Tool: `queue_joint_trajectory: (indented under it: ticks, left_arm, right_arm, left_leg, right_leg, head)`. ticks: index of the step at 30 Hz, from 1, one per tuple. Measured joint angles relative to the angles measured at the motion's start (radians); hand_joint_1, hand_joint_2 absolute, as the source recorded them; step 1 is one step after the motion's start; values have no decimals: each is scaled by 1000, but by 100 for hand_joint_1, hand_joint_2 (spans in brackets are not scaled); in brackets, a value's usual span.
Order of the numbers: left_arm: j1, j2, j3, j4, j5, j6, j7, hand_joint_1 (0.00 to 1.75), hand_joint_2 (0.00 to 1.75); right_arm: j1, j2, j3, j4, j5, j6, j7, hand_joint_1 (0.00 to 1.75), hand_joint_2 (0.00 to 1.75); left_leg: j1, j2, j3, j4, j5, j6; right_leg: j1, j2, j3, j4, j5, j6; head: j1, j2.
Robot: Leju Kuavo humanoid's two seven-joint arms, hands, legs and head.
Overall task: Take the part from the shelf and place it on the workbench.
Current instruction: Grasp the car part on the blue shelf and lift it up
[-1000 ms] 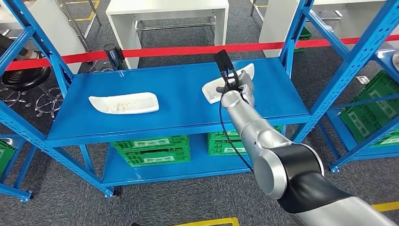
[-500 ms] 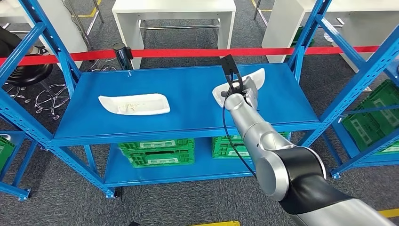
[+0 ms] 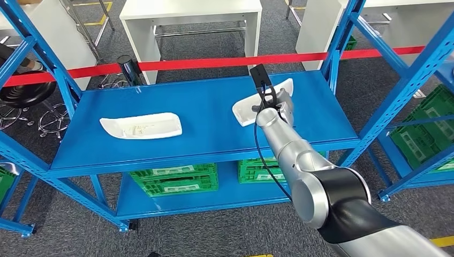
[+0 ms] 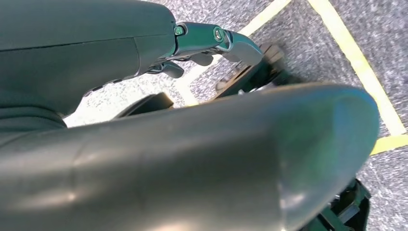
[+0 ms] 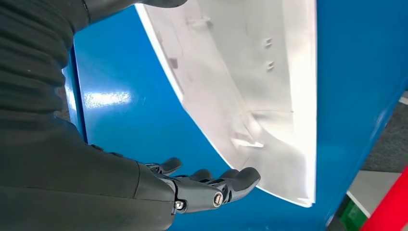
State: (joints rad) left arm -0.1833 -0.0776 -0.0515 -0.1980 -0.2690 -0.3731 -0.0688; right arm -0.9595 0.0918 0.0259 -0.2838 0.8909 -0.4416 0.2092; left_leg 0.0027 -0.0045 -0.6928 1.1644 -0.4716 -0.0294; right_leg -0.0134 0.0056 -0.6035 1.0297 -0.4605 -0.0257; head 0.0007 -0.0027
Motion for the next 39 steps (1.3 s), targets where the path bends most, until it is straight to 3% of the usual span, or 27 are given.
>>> queue_joint_trajectory:
  ticks: [2,4,8,14,18,26,39]
  left_arm:
    - [-1,0,0,0,0,0,-1,0,0]
    - [-1,-1,0,0,0,0,-1,0,0]
    - [0,-2,0,0,0,0,-1,0,0]
    - [0,-3,1,0,2,0,-7,0,0]
    - [0,-3,1,0,2,0,-10,0,0]
    - [0,-2,1,0,1,0,-11,0,0]
    - [0,-13,1,0,-8,0,2,0,0]
  right_arm:
    - [-1,0,0,0,2,1,-2,0,175]
    - [-1,0,0,0,2,2,-2,0,175]
    - [0,0,0,0,4,2,-3,0,175]
    - [-1,1,1,0,38,29,-11,0,175]
    - [-1,2,9,0,68,61,-23,0,175]
    - [0,5,21,0,94,87,-34,0,175]
    - [2,4,126,3,229,266,-65,0,175]
  left_leg:
    - [-1,0,56,-116,42,6]
    - [-2,-1,72,-144,43,7]
    - [-5,-7,71,-143,43,14]
    - [-6,-7,71,-143,41,22]
    - [-7,-7,71,-143,42,23]
    - [-6,-7,73,-144,43,22]
    - [-5,-6,73,-145,43,22]
  right_leg:
    - [5,1,2,5,-8,7]
    - [10,2,0,7,-10,7]
    - [9,-1,7,-3,-7,5]
    - [7,-2,11,-10,-5,20]
    - [6,-2,11,-11,-4,24]
    - [8,-2,11,-10,-4,24]
    - [8,-1,10,-10,-4,24]
  head:
    - [0,0]
    - [2,0]
    - [3,0]
    - [3,0]
    - [3,0]
    - [3,0]
    - [3,0]
